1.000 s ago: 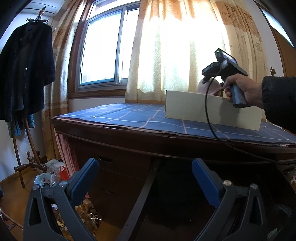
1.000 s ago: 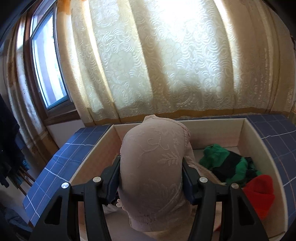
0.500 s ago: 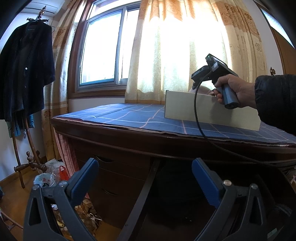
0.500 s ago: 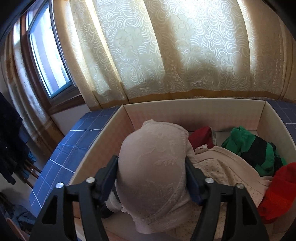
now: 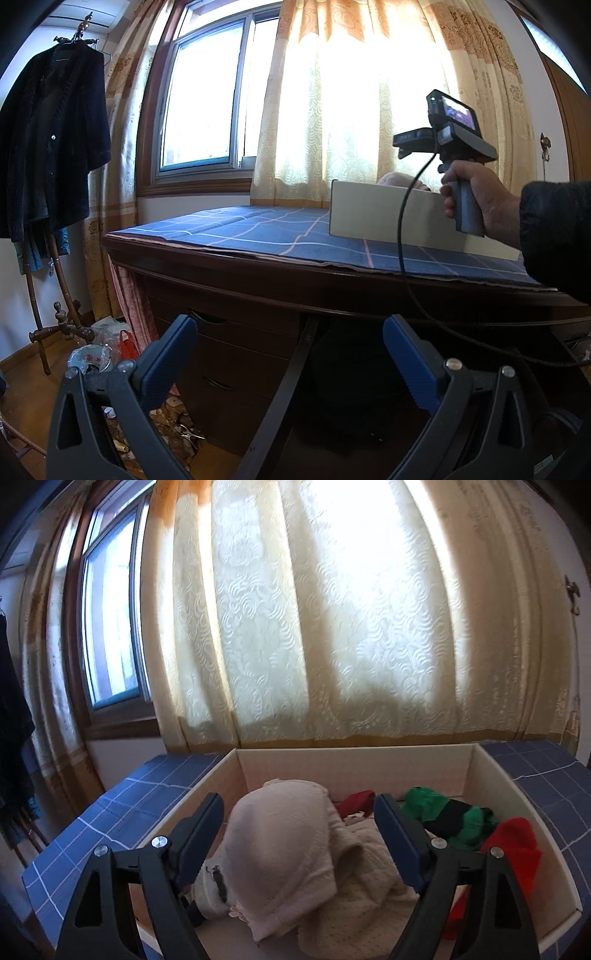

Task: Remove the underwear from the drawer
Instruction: 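Open the right gripper to drop the pale pink bra into the box, then withdraw the right tool from the box and swing it toward the drawer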

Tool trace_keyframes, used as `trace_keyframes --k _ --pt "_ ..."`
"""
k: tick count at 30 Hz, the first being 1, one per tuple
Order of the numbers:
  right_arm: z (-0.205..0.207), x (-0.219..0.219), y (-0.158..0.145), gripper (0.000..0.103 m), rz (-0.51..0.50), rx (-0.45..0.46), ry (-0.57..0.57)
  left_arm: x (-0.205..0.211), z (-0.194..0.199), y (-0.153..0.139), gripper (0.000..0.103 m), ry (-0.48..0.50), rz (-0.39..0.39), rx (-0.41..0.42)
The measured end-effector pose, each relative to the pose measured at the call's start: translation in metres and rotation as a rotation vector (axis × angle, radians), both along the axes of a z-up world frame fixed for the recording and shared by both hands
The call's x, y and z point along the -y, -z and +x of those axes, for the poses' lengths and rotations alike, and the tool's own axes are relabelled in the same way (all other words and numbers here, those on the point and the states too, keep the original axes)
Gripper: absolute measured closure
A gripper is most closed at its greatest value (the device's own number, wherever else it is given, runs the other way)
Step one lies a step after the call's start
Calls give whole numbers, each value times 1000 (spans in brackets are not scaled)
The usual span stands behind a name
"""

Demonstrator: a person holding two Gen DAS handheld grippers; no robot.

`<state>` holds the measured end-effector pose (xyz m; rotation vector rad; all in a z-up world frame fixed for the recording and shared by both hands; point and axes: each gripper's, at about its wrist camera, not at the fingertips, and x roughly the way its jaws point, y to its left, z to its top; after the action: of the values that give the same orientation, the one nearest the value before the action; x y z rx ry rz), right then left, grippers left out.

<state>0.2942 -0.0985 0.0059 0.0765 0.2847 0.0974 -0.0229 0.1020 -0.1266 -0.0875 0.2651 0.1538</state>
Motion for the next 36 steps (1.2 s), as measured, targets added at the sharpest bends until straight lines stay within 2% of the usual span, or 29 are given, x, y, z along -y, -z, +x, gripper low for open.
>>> trace_keyframes --k 1,12,18,29,36 --pt "-2 0 1 13 -8 5 5 0 0 0 0 0 0 0" --pt "-41 11 26 13 -100 126 89 0 0 0 0 -1 1 0" --pt "-57 17 26 13 -81 167 99 -1 -1 0 0 -1 2 0" --pt "-75 27 31 13 -34 146 98 -3 -4 -1 0 -11 6 5" --pt "-99 29 35 13 -25 166 70 -2 -4 0 0 -12 10 8"
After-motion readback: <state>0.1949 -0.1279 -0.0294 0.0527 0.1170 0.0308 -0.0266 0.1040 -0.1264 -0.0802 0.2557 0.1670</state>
